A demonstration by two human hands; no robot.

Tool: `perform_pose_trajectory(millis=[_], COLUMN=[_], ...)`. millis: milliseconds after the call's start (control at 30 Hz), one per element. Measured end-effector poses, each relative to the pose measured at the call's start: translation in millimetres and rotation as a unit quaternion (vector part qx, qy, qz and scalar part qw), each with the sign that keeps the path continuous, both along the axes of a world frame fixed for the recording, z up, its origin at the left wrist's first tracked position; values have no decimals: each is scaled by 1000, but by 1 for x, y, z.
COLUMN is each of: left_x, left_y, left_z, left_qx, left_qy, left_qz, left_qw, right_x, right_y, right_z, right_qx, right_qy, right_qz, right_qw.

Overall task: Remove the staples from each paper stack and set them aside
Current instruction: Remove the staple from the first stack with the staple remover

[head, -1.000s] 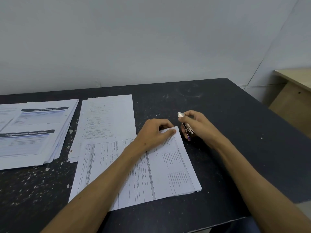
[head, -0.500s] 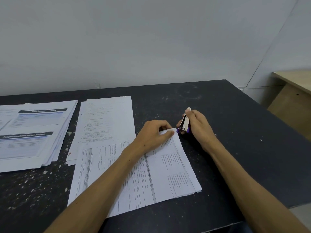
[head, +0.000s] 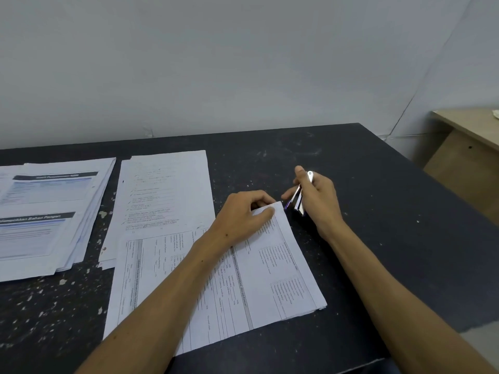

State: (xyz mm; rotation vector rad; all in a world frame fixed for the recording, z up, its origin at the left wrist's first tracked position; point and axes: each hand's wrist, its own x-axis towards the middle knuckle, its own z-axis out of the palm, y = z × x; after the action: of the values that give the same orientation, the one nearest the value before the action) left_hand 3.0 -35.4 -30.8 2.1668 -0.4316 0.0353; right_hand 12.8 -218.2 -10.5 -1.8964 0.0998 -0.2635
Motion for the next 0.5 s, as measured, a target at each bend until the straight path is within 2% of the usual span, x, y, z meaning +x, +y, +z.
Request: perform_pose_trajectory(millis=[400,500], left_x=[1,1], left_y=[1,1], left_z=[1,1], left_qx=[-25,-22], left_qy=[4,6], left_qz=[-5,-7], left_qw=[1000,1000], right_x=[-2,-1], right_y=[-14,-20], right_z=[2,1], right_qx=[64,125], right_qy=[42,72], right_qz=[23,26], right_qw=[997,989])
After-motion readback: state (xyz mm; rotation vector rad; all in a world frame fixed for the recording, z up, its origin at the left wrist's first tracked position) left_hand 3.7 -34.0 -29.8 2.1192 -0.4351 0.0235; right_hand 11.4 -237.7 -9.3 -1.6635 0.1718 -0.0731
